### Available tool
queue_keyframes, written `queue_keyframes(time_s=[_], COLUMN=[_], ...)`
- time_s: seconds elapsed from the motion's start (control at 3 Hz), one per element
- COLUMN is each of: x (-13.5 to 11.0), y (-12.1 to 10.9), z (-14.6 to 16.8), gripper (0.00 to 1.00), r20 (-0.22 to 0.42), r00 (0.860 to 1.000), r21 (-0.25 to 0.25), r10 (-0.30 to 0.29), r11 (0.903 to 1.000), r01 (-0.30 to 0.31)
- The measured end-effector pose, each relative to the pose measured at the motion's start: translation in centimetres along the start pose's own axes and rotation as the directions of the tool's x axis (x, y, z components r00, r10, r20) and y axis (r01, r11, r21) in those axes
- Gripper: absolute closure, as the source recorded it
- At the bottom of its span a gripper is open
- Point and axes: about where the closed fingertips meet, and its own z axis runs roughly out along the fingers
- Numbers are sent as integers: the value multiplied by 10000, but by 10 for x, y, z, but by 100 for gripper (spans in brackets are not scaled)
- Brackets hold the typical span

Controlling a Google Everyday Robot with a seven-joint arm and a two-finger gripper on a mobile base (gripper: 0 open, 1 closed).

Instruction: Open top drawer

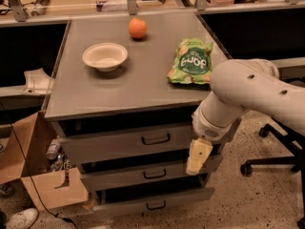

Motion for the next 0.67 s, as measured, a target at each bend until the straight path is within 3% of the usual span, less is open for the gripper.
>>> queue_keyframes(time_s=[0.67], x=[-5], y=[-3], z=[23], gripper=[0], r20=[470], r00=[9985], r21=[-317], r10=[-289], r11=[9990], r01=[304])
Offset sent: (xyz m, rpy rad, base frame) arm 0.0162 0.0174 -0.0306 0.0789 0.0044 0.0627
